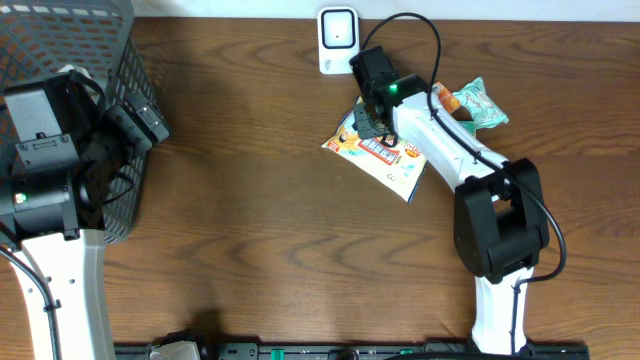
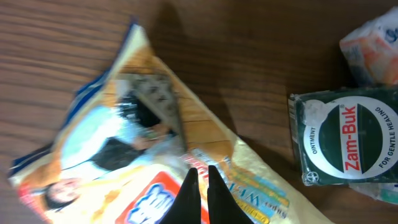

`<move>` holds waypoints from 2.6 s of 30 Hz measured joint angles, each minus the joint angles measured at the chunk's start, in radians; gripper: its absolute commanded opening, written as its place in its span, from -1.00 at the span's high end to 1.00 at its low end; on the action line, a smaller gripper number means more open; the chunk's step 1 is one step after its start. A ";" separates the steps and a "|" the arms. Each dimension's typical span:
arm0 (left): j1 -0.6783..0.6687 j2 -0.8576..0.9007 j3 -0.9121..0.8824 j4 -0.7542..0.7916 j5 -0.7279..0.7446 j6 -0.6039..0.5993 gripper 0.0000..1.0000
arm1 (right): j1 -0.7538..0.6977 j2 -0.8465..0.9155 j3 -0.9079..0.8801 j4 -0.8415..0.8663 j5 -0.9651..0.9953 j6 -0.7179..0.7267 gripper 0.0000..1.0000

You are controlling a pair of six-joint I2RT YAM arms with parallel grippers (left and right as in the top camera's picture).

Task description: Scan the item barcode

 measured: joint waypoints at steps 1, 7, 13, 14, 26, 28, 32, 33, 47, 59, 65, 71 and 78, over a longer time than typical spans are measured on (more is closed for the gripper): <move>0.000 0.000 0.000 0.000 0.000 0.000 -0.96 | -0.003 0.008 0.000 0.001 -0.001 0.000 0.98; 0.000 0.000 0.000 0.000 0.000 0.000 -0.96 | 0.006 0.074 0.000 0.031 -0.084 -0.013 0.98; 0.000 0.000 0.000 0.000 0.000 0.000 -0.96 | 0.044 0.079 0.000 0.071 -0.265 -0.044 0.98; 0.000 0.000 0.000 0.000 0.000 0.000 -0.96 | 0.059 0.079 0.000 0.076 -0.303 -0.049 0.98; 0.000 0.000 0.000 0.000 0.000 0.000 -0.96 | 0.179 0.024 0.042 -0.105 -0.396 -0.067 0.98; 0.000 0.000 0.000 0.000 0.000 0.000 -0.95 | 0.178 -0.022 0.056 -0.135 -0.352 -0.068 0.98; 0.000 0.000 0.000 0.000 0.000 0.000 -0.96 | 0.178 -0.081 0.070 -0.171 -0.301 -0.068 0.98; 0.000 0.000 0.000 0.000 0.000 0.000 -0.95 | 0.178 -0.080 0.069 -0.175 -0.293 -0.067 0.98; 0.000 0.000 0.000 0.000 0.000 0.000 -0.96 | 0.130 -0.037 -0.145 -0.256 -0.225 -0.022 0.98; 0.000 0.000 0.000 0.000 0.000 0.000 -0.96 | 0.053 -0.117 0.000 -0.290 -0.308 -0.014 0.98; 0.000 0.000 0.000 0.000 0.000 0.000 -0.96 | 0.122 -0.118 -0.017 -0.203 -0.323 -0.013 0.97; 0.000 0.000 0.000 0.000 0.000 0.000 -0.96 | 0.216 -0.047 -0.124 -0.055 -0.322 0.011 0.98; 0.000 0.000 0.000 0.000 0.000 0.000 -0.95 | 0.256 -0.014 -0.134 -0.121 -0.318 0.018 0.98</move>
